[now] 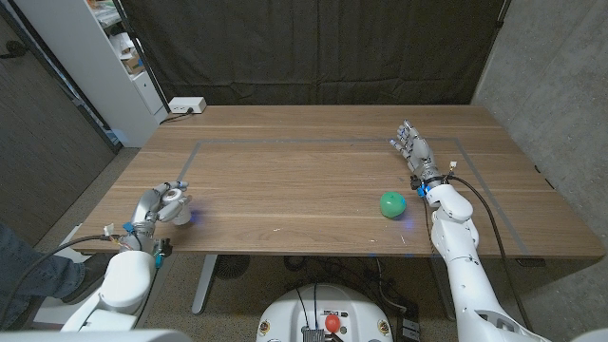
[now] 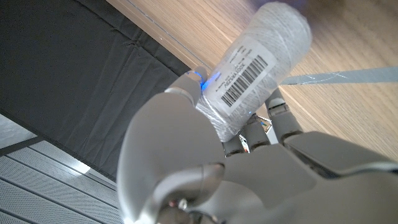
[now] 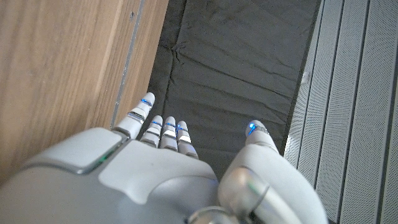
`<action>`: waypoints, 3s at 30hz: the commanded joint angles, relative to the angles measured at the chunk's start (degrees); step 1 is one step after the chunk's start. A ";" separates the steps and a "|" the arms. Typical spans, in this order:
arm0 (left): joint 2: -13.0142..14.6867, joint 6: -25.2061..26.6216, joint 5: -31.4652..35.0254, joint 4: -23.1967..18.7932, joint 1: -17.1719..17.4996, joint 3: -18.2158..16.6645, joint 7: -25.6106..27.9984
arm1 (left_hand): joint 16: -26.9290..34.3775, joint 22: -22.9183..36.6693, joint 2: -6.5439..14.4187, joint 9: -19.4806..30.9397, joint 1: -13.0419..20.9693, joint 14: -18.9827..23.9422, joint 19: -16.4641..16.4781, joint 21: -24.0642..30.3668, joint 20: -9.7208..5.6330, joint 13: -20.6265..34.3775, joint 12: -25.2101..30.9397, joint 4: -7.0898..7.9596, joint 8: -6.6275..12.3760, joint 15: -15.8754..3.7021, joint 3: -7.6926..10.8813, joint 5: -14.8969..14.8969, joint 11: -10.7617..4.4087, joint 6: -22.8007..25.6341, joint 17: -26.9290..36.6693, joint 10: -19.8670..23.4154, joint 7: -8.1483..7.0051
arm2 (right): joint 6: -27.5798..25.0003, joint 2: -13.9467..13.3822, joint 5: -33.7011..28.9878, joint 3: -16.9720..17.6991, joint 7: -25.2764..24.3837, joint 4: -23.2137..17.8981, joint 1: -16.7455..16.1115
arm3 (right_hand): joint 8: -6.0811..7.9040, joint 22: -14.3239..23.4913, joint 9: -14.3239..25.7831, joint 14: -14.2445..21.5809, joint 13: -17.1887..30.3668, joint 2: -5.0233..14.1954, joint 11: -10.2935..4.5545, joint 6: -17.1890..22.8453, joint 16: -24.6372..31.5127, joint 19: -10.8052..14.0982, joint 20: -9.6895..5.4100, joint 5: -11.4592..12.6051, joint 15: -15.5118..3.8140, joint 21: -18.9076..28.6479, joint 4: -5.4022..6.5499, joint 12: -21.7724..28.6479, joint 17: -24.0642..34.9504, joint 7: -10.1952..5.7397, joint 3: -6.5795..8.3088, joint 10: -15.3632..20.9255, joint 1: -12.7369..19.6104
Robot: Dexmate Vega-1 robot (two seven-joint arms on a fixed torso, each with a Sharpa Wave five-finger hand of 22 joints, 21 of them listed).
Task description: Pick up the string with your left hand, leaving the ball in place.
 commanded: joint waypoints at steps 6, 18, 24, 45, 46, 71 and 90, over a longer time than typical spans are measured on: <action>0.39 -0.81 -0.33 -0.32 0.10 -0.52 -1.15 | 0.35 0.22 3.99 0.69 4.83 1.29 0.21 1.18 -0.39 1.03 0.51 0.41 0.85 -0.65 0.31 1.04 -0.14 0.71 0.63 0.83 0.11 | -0.34 -0.02 0.17 -0.54 -0.50 -2.00 -0.71 | 0.39 0.31 0.08 0.44 0.10 0.32 0.26 0.66 0.35 0.30 0.23 0.43 0.30 0.16 0.02 0.41 0.21 0.04 -0.35 0.52 -0.39; 1.22 -0.74 -0.85 -1.24 -0.62 -0.74 -2.85 | 0.64 0.36 3.88 1.28 4.73 2.13 0.12 2.30 -0.50 2.10 0.88 0.52 1.50 -0.91 0.37 1.63 -0.14 1.39 1.22 1.70 -0.06 | -0.38 0.00 0.15 -0.74 -0.79 -3.01 -1.07 | 0.44 0.31 0.08 0.68 0.10 0.35 0.29 0.88 0.40 0.44 0.26 0.47 0.47 0.20 -0.01 0.43 0.21 0.12 -0.40 0.69 -0.39; 1.80 -0.52 -0.49 -2.16 -0.58 -1.07 -3.59 | 0.93 0.43 3.81 1.54 4.78 2.33 0.15 2.84 -0.62 2.57 0.91 0.48 1.75 -0.92 0.31 1.84 -0.28 1.58 1.68 1.79 -0.07 | -0.19 -0.07 0.21 -0.66 -0.98 -3.25 -1.21 | 0.43 0.31 0.08 0.70 0.10 0.38 0.33 0.91 0.39 0.46 0.27 0.48 0.36 0.20 -0.02 0.42 0.21 0.11 -0.42 0.73 -0.39; 2.51 -0.73 -0.22 -4.27 -1.01 -1.74 -5.88 | 1.30 0.67 3.58 2.65 4.46 3.81 0.27 5.22 -1.32 4.64 1.26 0.60 2.76 -0.70 0.58 2.95 -0.25 2.38 2.67 2.91 0.18 | 0.32 0.00 0.31 -0.74 -1.56 -2.94 -1.00 | 0.43 0.32 0.07 0.73 0.10 0.42 0.29 1.06 0.34 0.48 0.33 0.53 0.37 0.18 -0.07 0.39 0.21 0.16 -0.53 0.85 -0.39; 2.43 -0.04 -0.11 -4.65 -1.08 -1.65 -5.87 | 1.33 0.67 3.59 2.70 4.46 3.97 0.25 5.33 -1.28 4.74 1.27 0.60 2.84 -0.80 0.62 3.00 -0.25 2.50 2.71 2.95 0.29 | 0.03 0.12 0.34 -0.70 -1.76 -3.09 -1.01 | 0.42 0.32 0.07 0.75 0.10 0.42 0.28 1.06 0.34 0.47 0.33 0.53 0.38 0.18 -0.07 0.39 0.21 0.17 -0.53 0.85 -0.39; 3.68 1.46 1.46 -8.86 -1.70 -1.85 -8.38 | 1.96 0.78 3.47 3.86 4.79 5.02 0.01 7.81 -1.32 7.03 1.43 0.39 3.76 -0.68 1.04 4.00 0.97 3.15 4.14 3.68 0.40 | 0.61 -0.42 0.74 -0.25 -1.70 -3.08 -0.43 | 0.40 0.32 0.07 0.93 0.10 0.52 0.22 1.19 0.35 0.45 0.35 0.59 0.35 0.15 -0.12 0.38 0.21 0.15 -0.63 1.04 -0.39; 4.35 2.78 3.58 -12.61 -1.57 -1.94 -9.90 | 1.86 0.75 3.29 4.49 4.42 5.45 0.00 9.37 -1.49 8.40 1.47 0.56 4.23 -0.42 1.28 4.57 1.18 3.59 4.62 4.03 0.50 | 0.47 -0.64 1.15 0.06 -1.76 -3.17 -0.47 | 0.42 0.32 0.07 1.02 0.10 0.60 0.12 1.38 0.33 0.48 0.34 0.62 0.37 0.15 -0.16 0.40 0.22 0.21 -0.69 1.24 -0.38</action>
